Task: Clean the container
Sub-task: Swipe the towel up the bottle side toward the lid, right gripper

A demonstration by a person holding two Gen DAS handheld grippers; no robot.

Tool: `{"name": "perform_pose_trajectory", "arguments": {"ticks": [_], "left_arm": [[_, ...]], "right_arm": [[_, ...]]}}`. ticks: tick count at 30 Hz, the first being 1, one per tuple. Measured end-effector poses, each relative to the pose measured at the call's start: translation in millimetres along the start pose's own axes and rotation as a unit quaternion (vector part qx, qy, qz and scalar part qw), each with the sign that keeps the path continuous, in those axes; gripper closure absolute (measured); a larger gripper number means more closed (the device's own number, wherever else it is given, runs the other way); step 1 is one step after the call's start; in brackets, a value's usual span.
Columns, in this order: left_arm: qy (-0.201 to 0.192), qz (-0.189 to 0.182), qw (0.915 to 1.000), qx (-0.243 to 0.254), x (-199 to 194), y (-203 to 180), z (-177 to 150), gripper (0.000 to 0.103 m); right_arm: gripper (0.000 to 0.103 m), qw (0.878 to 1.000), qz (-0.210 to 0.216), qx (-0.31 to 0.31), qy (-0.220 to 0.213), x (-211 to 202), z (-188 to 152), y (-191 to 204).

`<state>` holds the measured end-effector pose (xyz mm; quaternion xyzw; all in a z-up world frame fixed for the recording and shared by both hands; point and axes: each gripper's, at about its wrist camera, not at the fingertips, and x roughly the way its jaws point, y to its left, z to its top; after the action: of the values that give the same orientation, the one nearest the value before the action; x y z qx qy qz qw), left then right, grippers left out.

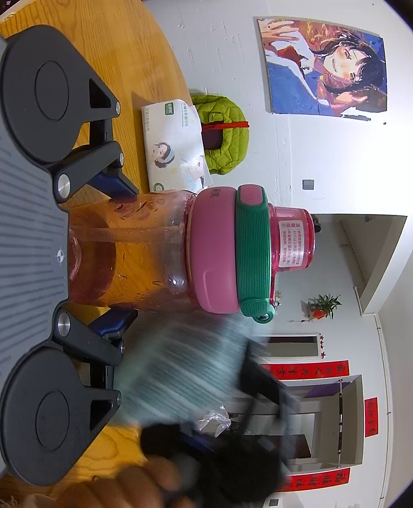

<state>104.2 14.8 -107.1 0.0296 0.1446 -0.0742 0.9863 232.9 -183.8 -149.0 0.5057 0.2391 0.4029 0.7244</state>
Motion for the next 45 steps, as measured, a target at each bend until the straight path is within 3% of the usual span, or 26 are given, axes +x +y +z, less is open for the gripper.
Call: {"name": "perform_pose_trajectory", "arguments": {"ticks": [2,4,7,9,14,17,19,22,25,28,31,34,39,45], "left_arm": [[0.0,0.0,1.0,0.0,0.0,0.6,0.4,0.032],[-0.001,0.0,1.0,0.0,0.5,1.7,0.4,0.032],[0.0,0.0,1.0,0.0,0.3,1.9,0.4,0.032],[0.0,0.0,1.0,0.001,0.6,2.1,0.3,0.032],[0.002,0.013,0.9999,-0.002,0.4,0.3,-0.6,0.031],[0.006,0.05,0.9987,0.001,-7.3,-7.2,-0.9,0.018],[0.002,0.08,0.9968,0.005,-13.9,-13.2,-0.1,0.018],[0.005,0.088,0.9961,-0.002,-19.2,-17.2,-0.3,0.018],[0.02,0.085,0.9962,0.003,-16.5,-19.7,-3.2,0.019],[0.012,0.064,0.9978,0.008,-15.3,-16.9,-4.0,0.024],[0.003,0.059,0.9982,0.009,-12.2,-12.3,-3.6,0.027],[0.004,0.037,0.9992,0.015,-0.7,-3.0,0.4,0.027],[0.007,0.004,0.9999,0.014,13.0,11.2,4.0,0.032],[0.007,0.016,0.9996,0.02,3.6,3.0,-1.7,0.027]], "right_arm": [[0.07,0.998,0.056,0.018,-0.006,-5.5,2.1,0.3],[0.07,0.998,0.041,0.034,0.016,1.6,0.8,-5.9],[0.07,0.995,-0.07,0.035,0.056,17.4,-2.7,-18.7],[0.069,0.985,-0.151,0.022,0.085,27.8,-5.5,-25.2],[0.069,0.975,-0.2,-0.041,0.087,37.5,-11.9,-14.7],[0.069,0.976,-0.191,-0.07,0.076,37.0,-13.2,-5.9],[0.069,0.979,-0.176,-0.08,0.058,30.6,-11.6,-1.2],[0.069,0.984,-0.153,-0.09,0.027,18.8,-8.6,5.6],[0.069,0.986,-0.137,-0.089,0.01,11.2,-5.9,9.1],[0.069,0.987,-0.135,-0.081,0.024,14.6,-7.3,10.4],[0.068,0.984,-0.149,-0.084,0.045,20.7,-13.4,11.5],[0.068,0.978,-0.173,-0.109,0.039,23.5,-19.1,16.9],[0.068,0.978,-0.177,-0.101,0.032,19.8,-16.5,13.6],[0.068,0.978,-0.182,-0.092,0.038,21.1,-15.2,9.9]]}}
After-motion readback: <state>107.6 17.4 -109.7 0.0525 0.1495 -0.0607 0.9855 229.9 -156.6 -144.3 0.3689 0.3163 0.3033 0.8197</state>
